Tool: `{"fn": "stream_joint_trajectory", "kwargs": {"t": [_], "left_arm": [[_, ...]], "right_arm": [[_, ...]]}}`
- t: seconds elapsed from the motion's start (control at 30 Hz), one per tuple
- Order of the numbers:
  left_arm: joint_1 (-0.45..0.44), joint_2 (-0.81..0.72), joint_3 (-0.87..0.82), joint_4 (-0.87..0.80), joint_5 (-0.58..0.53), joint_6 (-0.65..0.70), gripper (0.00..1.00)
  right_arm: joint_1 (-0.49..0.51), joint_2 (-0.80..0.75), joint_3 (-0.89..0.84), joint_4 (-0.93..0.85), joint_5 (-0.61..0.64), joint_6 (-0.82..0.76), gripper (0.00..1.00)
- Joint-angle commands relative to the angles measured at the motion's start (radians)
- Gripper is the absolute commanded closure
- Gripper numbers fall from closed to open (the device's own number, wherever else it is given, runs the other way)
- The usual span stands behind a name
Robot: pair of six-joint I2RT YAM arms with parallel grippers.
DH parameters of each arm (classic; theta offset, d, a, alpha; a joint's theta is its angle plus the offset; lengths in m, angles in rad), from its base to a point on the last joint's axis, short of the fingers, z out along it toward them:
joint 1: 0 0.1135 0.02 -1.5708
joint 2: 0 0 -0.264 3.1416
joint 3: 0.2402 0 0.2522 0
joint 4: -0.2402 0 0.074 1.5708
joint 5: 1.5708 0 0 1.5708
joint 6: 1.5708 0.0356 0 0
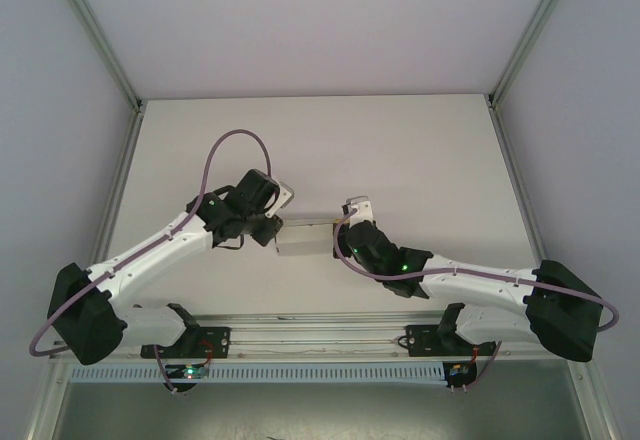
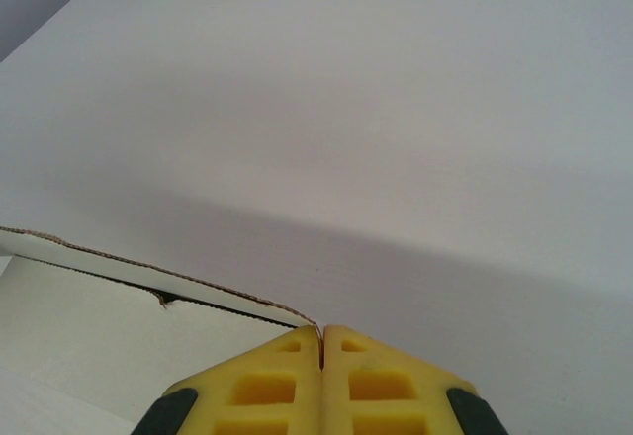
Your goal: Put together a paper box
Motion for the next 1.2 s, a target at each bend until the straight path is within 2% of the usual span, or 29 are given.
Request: {"fn": "stream_joint_trajectory", "kwargs": {"t": [0.0,0.17,0.23,0.5,0.63,0.8,0.93,1.17], "left_arm": [[0.013,0.019,0.007,-0.029,0.006,-0.025,0.73],[0.011,0.017,0.015,-0.019,0.054,-0.072,0.86],[0.012,0.015,0.015,-0.005,0.078,-0.121,1.0],[0.012,0.023,0.018,-0.003,0.112,-0.487,1.0],[0.011,0.048,0.054,-0.069,0.071,-0.612,1.0],[0.011,0.042,0.005,0.002,0.058,-0.693,1.0],[-0.013,0.025,-0.041,0.058,0.024,-0.678,1.0],[-0.039,-0.062,-0.198,0.214,0.035,-0.646,1.0]], "right_arm": [[0.01,0.027,-0.003,-0.093,-0.015,0.023,1.0],[0.011,0.037,0.004,-0.102,-0.016,0.024,1.0],[0.011,0.041,0.01,-0.108,-0.014,0.028,1.0],[0.012,0.057,0.025,-0.146,-0.008,0.067,1.0],[0.029,0.058,0.026,-0.144,0.004,0.076,1.0],[0.045,0.061,0.012,-0.111,0.026,0.089,1.0],[0.049,0.057,-0.011,-0.068,0.026,0.082,1.0],[0.05,0.038,-0.042,-0.016,0.036,0.063,1.0]]}}
